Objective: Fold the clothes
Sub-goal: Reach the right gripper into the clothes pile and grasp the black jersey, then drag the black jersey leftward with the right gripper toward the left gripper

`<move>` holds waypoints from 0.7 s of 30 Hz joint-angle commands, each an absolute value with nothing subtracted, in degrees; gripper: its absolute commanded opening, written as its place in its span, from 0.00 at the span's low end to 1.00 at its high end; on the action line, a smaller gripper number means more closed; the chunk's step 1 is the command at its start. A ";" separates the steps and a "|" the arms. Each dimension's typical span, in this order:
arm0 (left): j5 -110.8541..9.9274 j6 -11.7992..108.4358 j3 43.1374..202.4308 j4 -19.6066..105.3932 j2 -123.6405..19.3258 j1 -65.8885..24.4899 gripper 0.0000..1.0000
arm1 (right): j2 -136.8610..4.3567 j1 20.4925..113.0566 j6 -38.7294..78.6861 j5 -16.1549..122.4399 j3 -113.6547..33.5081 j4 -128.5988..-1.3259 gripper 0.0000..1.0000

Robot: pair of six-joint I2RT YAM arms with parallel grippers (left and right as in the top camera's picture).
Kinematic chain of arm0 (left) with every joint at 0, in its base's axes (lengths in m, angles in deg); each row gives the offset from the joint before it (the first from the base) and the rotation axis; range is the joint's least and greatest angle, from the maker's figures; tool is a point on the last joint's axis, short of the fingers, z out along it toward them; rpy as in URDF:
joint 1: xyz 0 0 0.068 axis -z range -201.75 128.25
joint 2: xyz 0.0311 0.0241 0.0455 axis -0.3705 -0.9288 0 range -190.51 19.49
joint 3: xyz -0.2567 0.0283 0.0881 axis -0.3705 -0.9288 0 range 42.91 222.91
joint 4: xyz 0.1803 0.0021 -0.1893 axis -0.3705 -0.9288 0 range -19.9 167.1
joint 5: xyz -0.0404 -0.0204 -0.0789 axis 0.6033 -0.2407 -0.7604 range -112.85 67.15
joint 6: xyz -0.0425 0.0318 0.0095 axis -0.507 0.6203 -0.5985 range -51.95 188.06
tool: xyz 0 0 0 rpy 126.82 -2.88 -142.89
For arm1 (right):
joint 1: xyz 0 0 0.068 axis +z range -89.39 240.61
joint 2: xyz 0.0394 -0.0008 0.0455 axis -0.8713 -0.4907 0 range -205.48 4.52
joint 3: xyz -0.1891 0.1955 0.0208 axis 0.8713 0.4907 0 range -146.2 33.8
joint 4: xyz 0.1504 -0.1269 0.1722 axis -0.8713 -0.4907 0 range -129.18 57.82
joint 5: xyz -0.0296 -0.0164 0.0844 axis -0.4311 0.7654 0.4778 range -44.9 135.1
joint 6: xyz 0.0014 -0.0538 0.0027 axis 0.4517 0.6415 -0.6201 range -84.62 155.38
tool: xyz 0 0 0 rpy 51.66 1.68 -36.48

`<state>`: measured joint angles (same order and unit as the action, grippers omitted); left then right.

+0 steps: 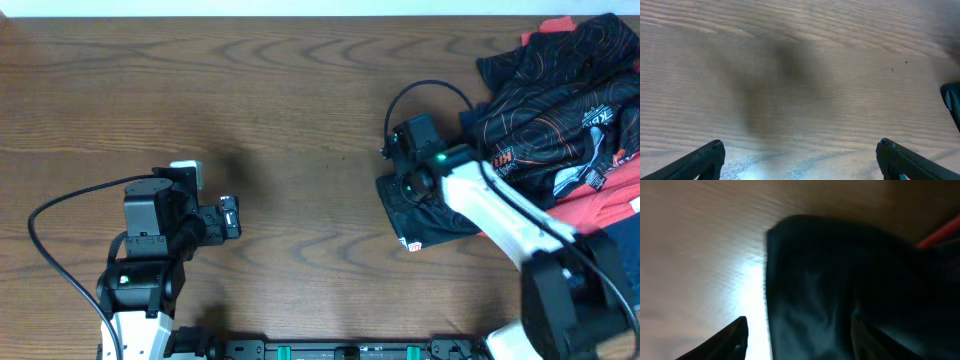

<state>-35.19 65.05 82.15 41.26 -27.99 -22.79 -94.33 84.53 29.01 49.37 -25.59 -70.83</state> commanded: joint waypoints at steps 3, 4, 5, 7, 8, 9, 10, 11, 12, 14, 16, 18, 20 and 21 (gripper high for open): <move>-35.93 64.72 83.38 41.11 -27.99 -23.07 0.98 | -100.78 85.39 24.48 46.09 -24.98 -68.08 0.68; -35.93 64.72 83.38 41.13 -27.99 -23.07 0.98 | -101.43 85.39 24.46 45.96 -24.98 -67.71 0.65; -35.93 64.72 83.38 41.13 -27.99 -23.07 0.98 | -101.65 85.39 24.48 45.94 -24.98 -67.66 0.54; -35.93 64.72 83.38 41.13 -27.99 -23.07 0.98 | -101.65 85.39 24.50 45.94 -24.98 -67.71 0.18; -35.93 64.72 83.38 41.13 -27.99 -23.07 0.98 | -101.21 85.39 24.50 45.94 -25.07 -67.86 0.01; -35.93 64.72 83.38 41.13 -27.99 -23.07 0.98 | -100.86 85.36 24.52 45.96 -25.18 -68.01 0.01; -35.93 64.72 83.38 41.13 -27.99 -23.07 0.98 | -100.05 85.32 24.52 45.96 -25.48 -68.60 0.01; -35.93 64.72 83.38 41.13 -27.99 -23.07 0.98 | -99.11 85.30 24.59 45.94 -26.03 -69.21 0.01; -35.93 64.72 83.38 41.13 -27.99 -23.07 0.98 | -97.96 85.25 25.07 45.98 -26.75 -69.89 0.01; -35.93 64.74 83.38 41.13 -27.99 -23.07 0.98 | -94.66 85.23 25.90 46.31 -29.79 -72.54 0.01; -35.93 64.74 83.38 41.13 -27.99 -23.07 0.98 | -91.57 85.34 28.79 49.92 -33.18 -74.07 0.01; -35.93 64.74 83.38 41.13 -27.99 -23.07 0.98 | -88.34 85.98 32.66 56.74 -36.59 -74.24 0.01; -35.93 64.74 83.38 41.13 -27.99 -23.07 0.98 | -86.26 87.48 34.73 61.59 -38.60 -74.18 0.01; -35.93 64.72 83.38 41.11 -27.99 -23.07 0.98 | -85.65 88.47 35.28 62.60 -38.93 -74.18 0.01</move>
<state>-35.21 65.05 82.15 41.24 -27.99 -22.79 -89.58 85.19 30.36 52.85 -35.95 -74.18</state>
